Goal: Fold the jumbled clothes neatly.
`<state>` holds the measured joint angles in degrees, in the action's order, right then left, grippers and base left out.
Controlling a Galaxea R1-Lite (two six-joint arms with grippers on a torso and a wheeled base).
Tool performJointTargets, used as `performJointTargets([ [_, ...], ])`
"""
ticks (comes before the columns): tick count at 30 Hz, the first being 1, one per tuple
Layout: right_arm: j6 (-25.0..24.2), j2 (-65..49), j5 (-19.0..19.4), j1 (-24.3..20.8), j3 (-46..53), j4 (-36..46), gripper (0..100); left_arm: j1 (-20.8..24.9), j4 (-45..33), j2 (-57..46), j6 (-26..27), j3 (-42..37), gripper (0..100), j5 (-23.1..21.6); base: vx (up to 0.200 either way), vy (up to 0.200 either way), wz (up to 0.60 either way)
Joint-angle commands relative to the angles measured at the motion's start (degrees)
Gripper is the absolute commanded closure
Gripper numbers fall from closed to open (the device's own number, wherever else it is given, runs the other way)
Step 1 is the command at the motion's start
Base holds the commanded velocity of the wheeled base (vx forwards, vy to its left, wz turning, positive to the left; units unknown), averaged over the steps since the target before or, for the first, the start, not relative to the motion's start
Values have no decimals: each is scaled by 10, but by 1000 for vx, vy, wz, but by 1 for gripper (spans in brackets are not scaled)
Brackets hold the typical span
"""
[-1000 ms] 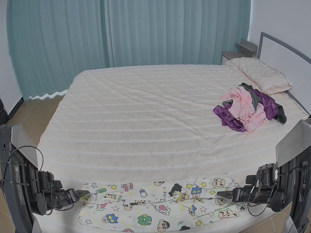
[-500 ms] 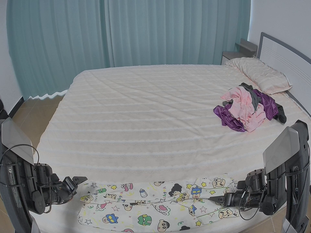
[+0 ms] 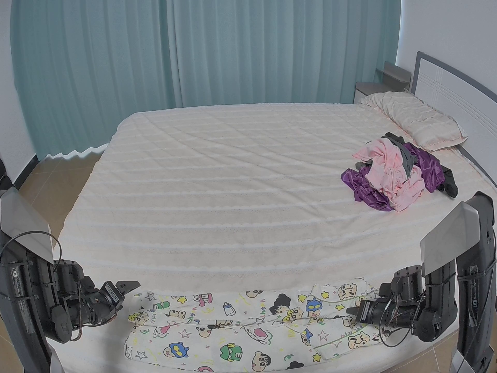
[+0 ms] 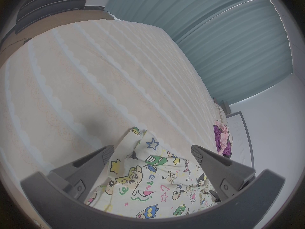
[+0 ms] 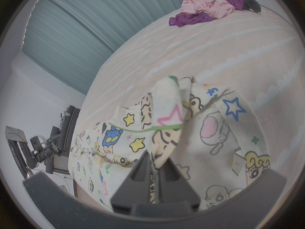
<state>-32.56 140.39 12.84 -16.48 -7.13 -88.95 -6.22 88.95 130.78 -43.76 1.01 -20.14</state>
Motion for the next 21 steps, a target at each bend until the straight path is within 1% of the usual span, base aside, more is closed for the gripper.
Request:
performJointTargets([
  [1,-14,-23,1,0,12,-9,100,0,10,1,0,-9,0,0,0,0,0],
  [7,-23,-23,1,0,26,-9,100,0,10,2,1,-9,0,0,0,0,0],
  [12,-12,-23,3,0,53,-8,100,0,10,4,1,-9,0,1,0,0,0],
  [17,2,-12,1,0,54,-8,100,2,10,4,1,-9,0,7,0,0,0],
  [18,3,-11,1,0,53,-9,0,3,10,5,1,-9,0,7,0,0,0],
  [21,4,-13,1,0,53,-9,0,5,10,9,1,-9,0,13,0,0,0],
])
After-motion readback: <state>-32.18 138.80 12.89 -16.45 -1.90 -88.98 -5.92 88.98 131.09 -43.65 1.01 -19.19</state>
